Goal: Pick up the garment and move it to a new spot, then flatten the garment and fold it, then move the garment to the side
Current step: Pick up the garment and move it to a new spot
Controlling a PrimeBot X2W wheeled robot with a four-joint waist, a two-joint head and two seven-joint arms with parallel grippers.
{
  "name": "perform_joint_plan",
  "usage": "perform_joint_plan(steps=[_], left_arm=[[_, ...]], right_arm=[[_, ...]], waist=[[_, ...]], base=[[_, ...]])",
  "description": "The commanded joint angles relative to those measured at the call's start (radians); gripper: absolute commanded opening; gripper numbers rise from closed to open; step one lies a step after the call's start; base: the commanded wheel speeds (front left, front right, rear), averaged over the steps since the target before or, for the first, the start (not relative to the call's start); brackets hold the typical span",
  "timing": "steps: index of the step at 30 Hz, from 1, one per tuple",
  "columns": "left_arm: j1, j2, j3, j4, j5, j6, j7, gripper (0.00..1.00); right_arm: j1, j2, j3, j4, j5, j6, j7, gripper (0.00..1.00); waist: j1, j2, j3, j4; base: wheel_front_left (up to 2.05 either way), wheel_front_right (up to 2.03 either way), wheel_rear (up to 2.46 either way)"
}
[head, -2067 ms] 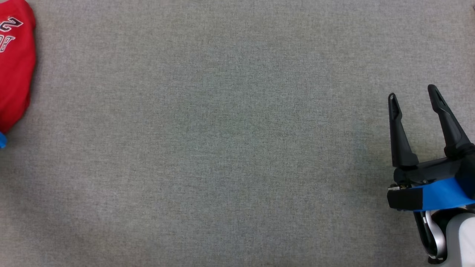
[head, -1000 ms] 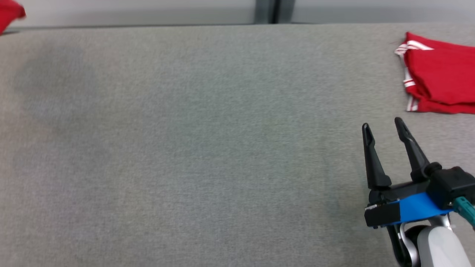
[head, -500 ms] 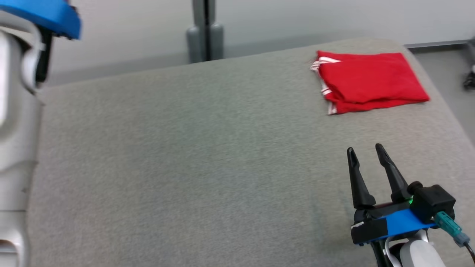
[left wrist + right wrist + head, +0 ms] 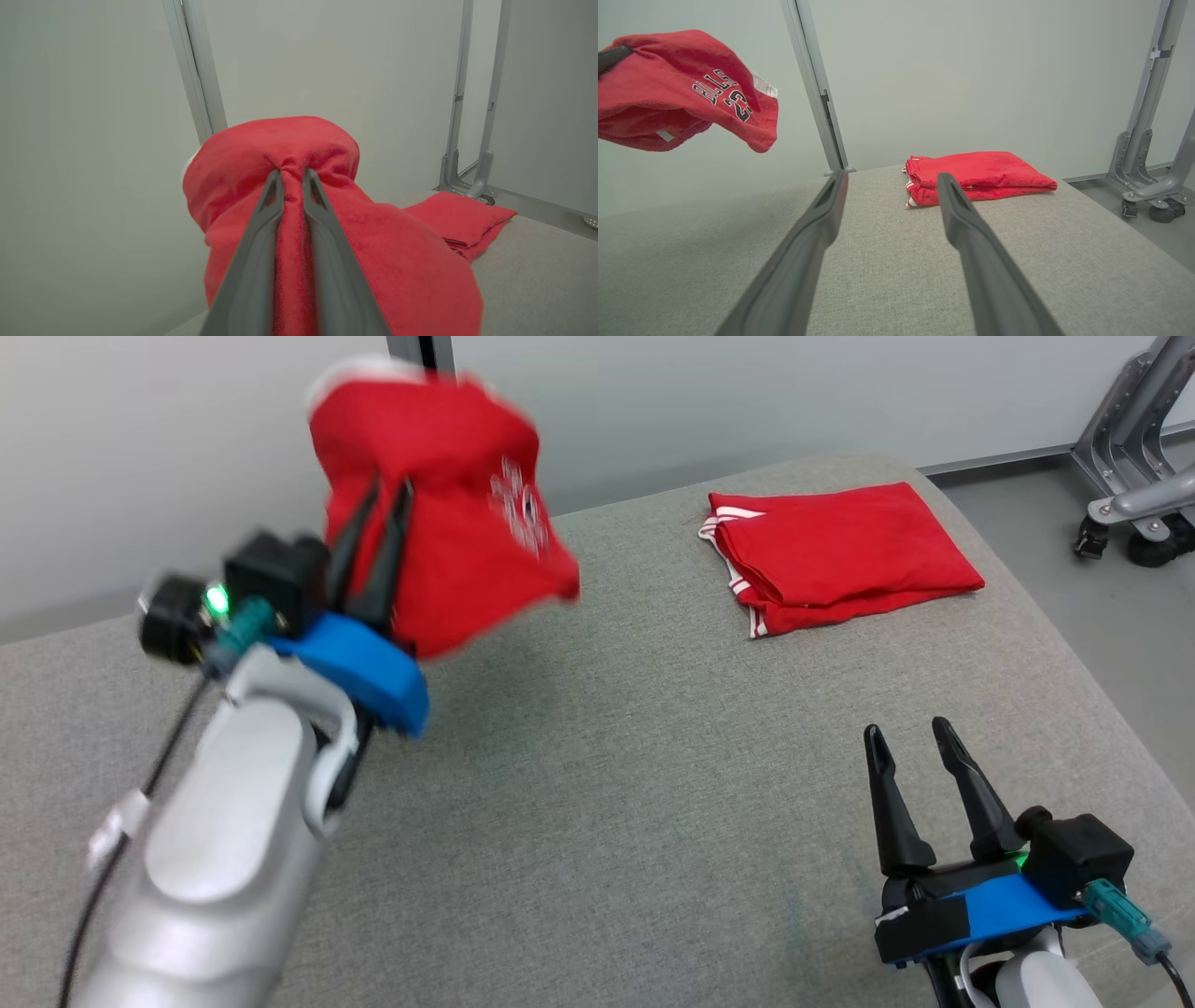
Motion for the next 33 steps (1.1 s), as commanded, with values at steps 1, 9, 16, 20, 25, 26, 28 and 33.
perform_joint_plan(steps=[1,9,16,20,25,26,28,33], left_arm=[[0.054,-0.008,-0.010,0.006,-0.011,0.010,-0.012,0.00],[0.252,-0.046,-0.016,0.087,-0.058,0.031,-0.063,0.00],[0.315,-0.093,-0.065,0.182,-0.040,0.029,-0.100,1.00],[0.333,-0.096,-0.032,0.151,-0.046,0.037,-0.118,1.00],[0.369,-0.072,0.033,0.034,-0.023,0.062,-0.121,1.00],[0.390,-0.065,0.050,-0.002,-0.014,0.070,-0.120,1.00],[0.434,-0.054,0.097,-0.072,-0.003,0.086,-0.121,1.00],[0.532,-0.030,0.198,-0.204,0.040,0.108,-0.121,1.00]], right_arm=[[0.008,-0.001,0.003,0.003,0.004,0.000,-0.007,1.00],[-0.001,-0.001,0.018,0.012,0.005,0.000,-0.008,1.00],[0.017,-0.001,0.030,0.025,-0.006,0.000,-0.007,1.00],[0.035,-0.001,0.023,0.030,-0.006,0.000,-0.007,1.00],[0.053,-0.001,0.016,0.031,-0.002,0.000,-0.007,1.00],[0.059,-0.001,0.013,0.033,-0.004,0.000,-0.007,1.00],[0.068,-0.002,0.009,0.032,-0.006,0.000,-0.007,1.00],[0.081,-0.001,-0.003,0.028,-0.007,0.000,-0.007,1.00]], waist=[[0.0000,0.0000,-0.001,0.001],[0.0000,0.0000,0.000,-0.002],[0.0000,0.0000,-0.016,0.015],[0.0000,0.0000,-0.043,0.042],[0.0000,0.0000,-0.069,0.083],[0.0000,0.0000,-0.076,0.094],[0.0000,0.0000,-0.088,0.116],[0.0000,0.0000,-0.104,0.171]], base=[[0.00,0.00,0.00],[0.00,0.00,0.00],[0.00,0.00,0.00],[0.00,0.00,0.00],[0.00,0.00,0.00],[0.00,0.00,0.00],[0.00,0.00,0.00],[0.00,0.00,0.00]])
